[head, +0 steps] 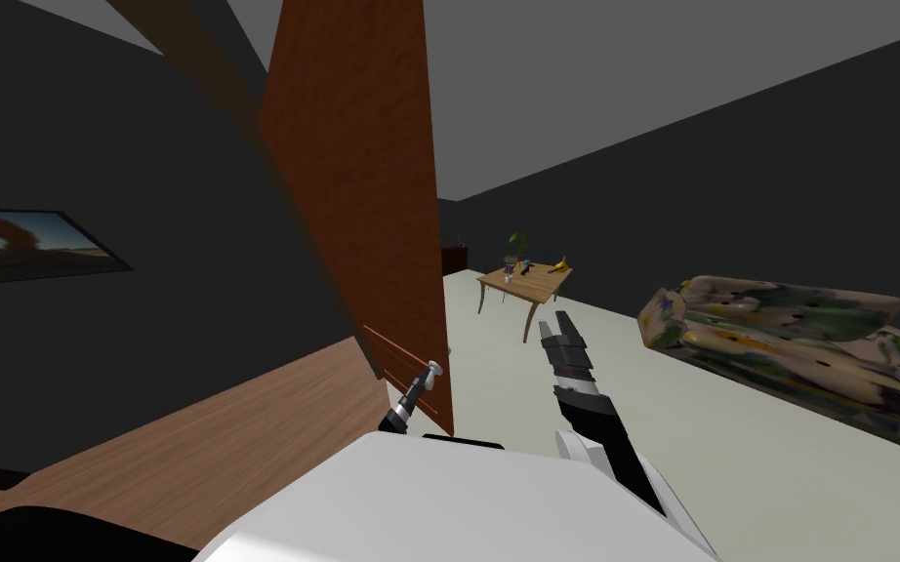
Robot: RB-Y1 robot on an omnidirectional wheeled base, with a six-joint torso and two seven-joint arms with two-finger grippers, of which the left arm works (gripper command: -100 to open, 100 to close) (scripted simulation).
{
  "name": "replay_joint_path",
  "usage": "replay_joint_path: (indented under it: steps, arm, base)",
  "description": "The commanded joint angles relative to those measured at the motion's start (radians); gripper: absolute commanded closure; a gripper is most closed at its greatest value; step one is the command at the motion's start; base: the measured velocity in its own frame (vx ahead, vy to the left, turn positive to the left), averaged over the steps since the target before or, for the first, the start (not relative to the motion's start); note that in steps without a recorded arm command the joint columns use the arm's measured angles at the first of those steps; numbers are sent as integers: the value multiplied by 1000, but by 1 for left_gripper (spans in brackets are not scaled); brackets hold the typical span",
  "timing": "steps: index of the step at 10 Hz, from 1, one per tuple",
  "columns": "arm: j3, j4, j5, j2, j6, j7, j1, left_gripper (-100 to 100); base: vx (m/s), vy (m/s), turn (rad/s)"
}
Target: Push the door open
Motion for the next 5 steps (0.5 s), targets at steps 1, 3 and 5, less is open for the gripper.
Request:
replay_joint_path:
  steps: [1,3,5]
  arm:
    - [-2,1,12,5,4,50,-6,100]
    - [-7,1,21,8,6,94,-7,100]
    - [-13,2,29,11,7,135,-9,100]
  base:
    - [48,-36,62]
    - [51,-42,64]
    - [41,-24,39]
